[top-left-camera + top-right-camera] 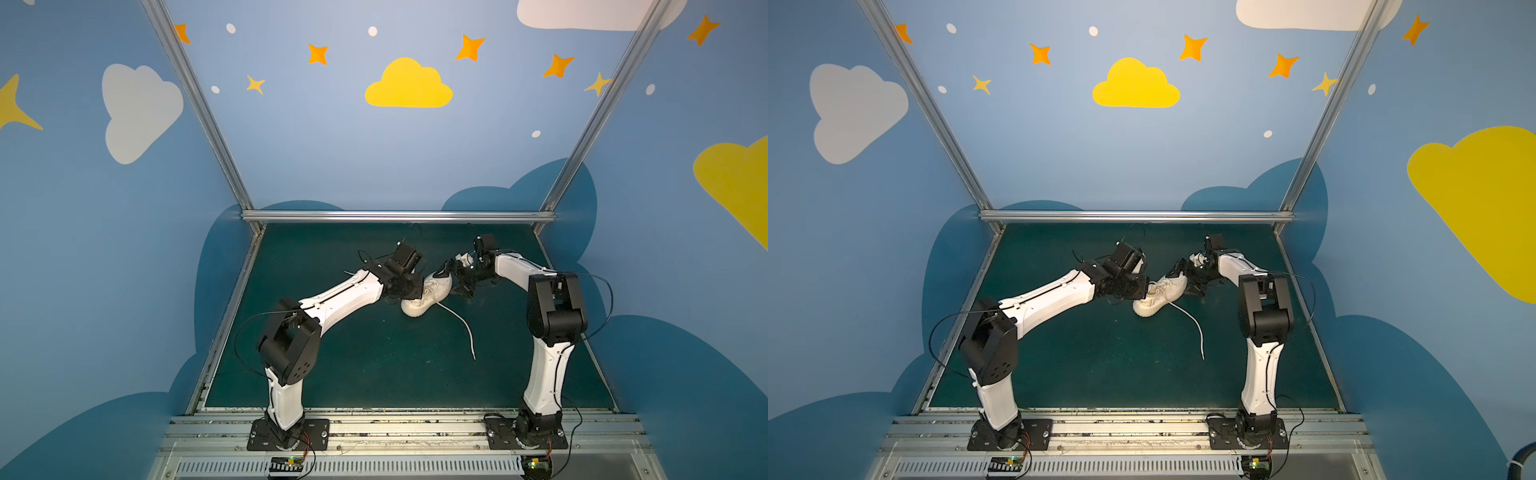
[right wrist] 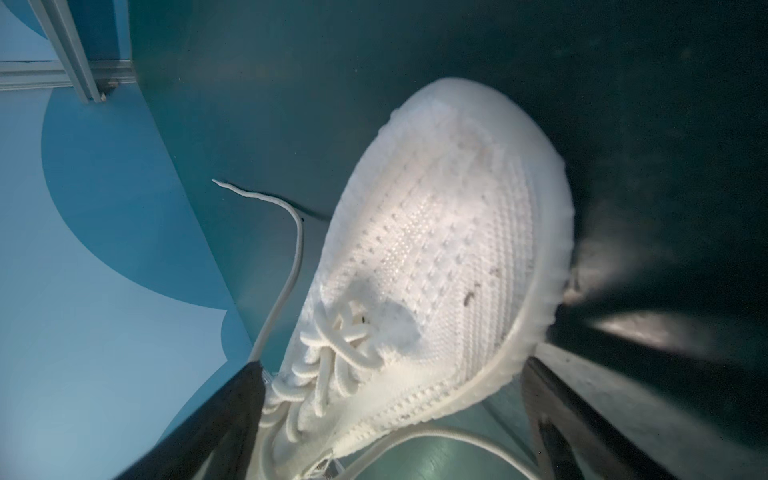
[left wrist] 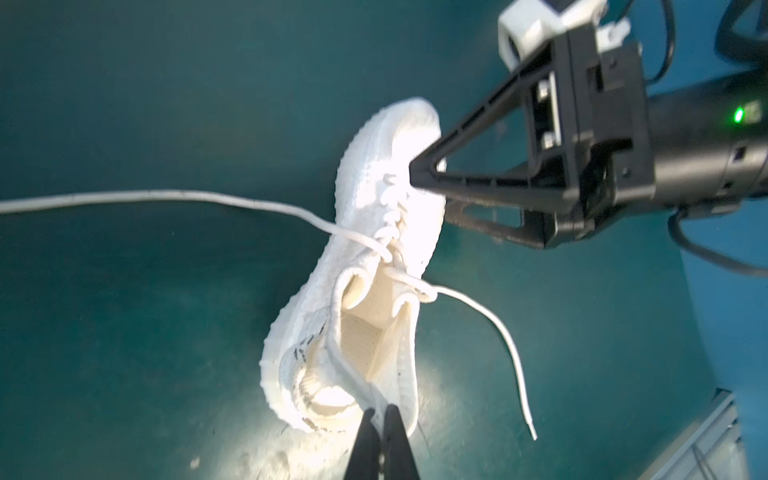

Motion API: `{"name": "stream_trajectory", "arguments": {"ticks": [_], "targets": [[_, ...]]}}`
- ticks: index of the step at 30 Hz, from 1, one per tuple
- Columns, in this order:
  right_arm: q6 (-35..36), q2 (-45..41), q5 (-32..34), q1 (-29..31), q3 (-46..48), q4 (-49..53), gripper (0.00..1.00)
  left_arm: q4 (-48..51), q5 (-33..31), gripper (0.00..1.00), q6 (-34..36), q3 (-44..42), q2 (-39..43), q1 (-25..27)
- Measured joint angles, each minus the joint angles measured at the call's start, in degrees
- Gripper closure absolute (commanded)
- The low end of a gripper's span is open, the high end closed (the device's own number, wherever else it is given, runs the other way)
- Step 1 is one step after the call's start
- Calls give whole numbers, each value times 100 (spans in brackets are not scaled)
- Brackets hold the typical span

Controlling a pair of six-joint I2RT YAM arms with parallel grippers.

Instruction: Tie the shoes

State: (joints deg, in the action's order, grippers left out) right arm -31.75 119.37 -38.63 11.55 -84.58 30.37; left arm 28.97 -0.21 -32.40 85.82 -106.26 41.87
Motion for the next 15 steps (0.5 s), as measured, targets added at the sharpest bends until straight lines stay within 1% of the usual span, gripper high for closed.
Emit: {"name": "stream_trajectory", "arguments": {"ticks": [7, 11, 15], "targets": [[59, 181, 2, 216, -337, 151, 6, -17, -404, 97, -184, -328, 260, 356], [94, 293, -7, 540, -503, 170, 6, -11, -599, 97, -304, -538, 588, 485], [105, 361, -118, 822, -551, 181, 6, -55, -645, 97, -557, -881, 970, 527]]}}
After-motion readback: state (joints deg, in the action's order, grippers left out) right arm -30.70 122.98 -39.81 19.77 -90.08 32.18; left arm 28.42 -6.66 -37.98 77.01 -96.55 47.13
